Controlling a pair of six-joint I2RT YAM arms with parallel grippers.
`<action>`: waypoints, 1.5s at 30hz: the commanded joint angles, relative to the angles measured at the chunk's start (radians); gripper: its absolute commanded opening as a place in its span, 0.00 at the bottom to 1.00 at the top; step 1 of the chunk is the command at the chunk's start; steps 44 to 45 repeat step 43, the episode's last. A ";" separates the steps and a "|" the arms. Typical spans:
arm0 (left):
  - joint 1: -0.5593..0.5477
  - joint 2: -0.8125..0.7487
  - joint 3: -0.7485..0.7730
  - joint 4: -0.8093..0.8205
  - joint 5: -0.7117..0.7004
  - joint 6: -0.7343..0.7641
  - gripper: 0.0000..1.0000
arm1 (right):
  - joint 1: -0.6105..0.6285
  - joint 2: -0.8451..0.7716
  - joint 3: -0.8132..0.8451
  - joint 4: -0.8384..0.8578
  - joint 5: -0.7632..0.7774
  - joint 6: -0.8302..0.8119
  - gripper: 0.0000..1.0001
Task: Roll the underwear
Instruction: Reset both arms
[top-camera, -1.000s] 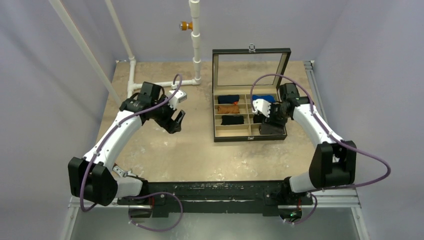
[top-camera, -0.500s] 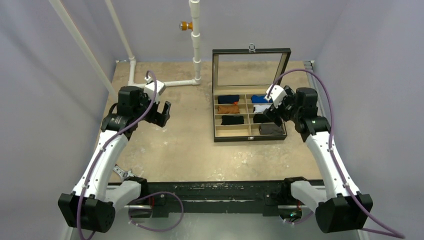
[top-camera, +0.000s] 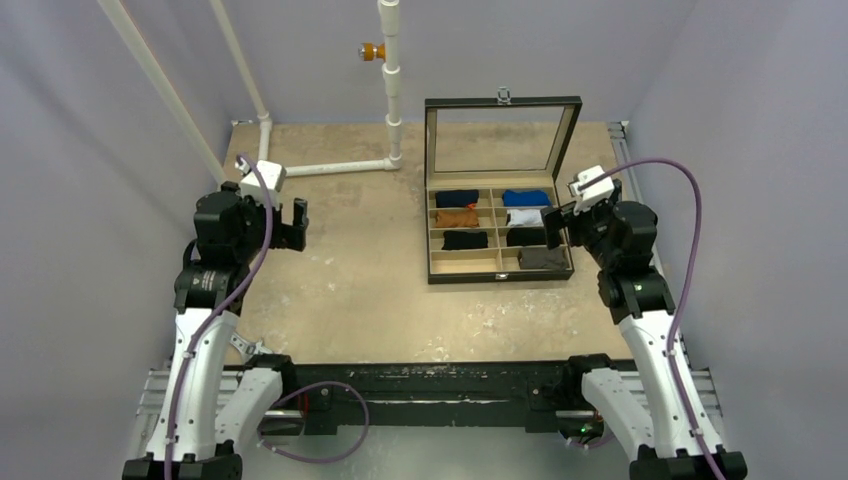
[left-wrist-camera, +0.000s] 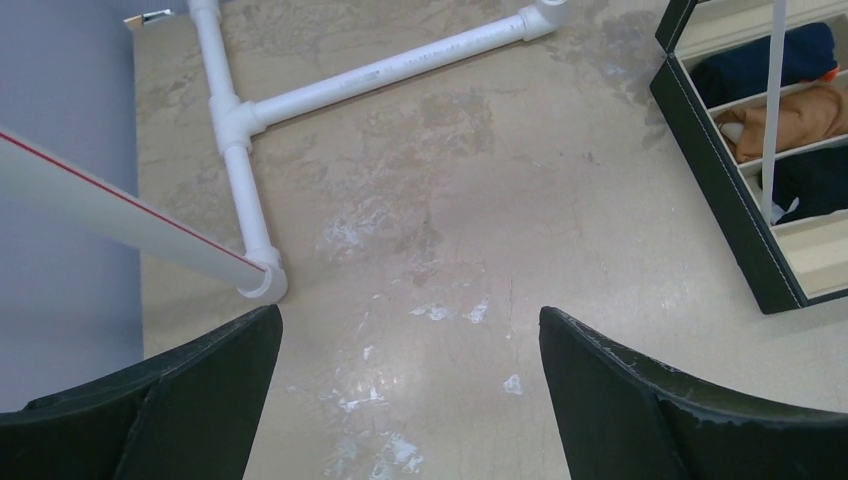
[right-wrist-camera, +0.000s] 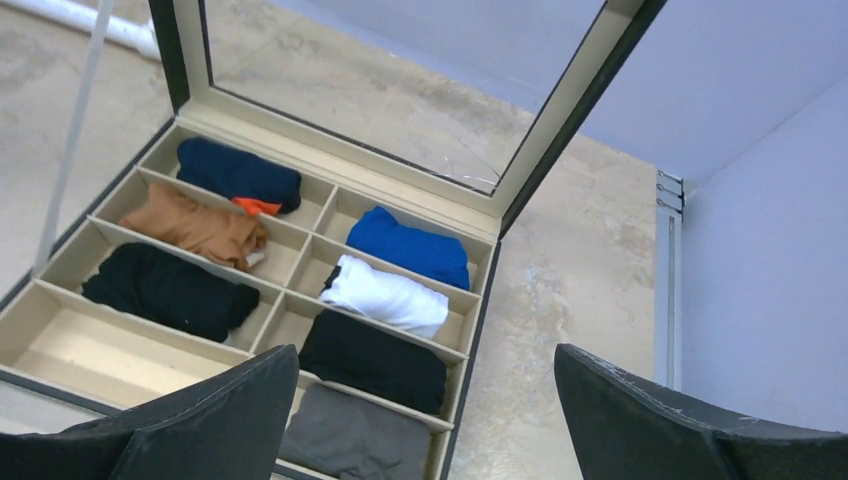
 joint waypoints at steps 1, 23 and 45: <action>0.017 -0.058 0.015 -0.012 -0.041 -0.035 1.00 | -0.004 -0.065 -0.027 0.071 0.017 0.149 0.99; 0.022 -0.273 -0.222 0.104 0.060 -0.037 1.00 | -0.080 -0.211 -0.068 0.042 -0.015 0.150 0.99; 0.022 -0.260 -0.228 0.096 0.067 -0.015 1.00 | -0.081 -0.205 -0.085 0.037 -0.023 0.139 0.99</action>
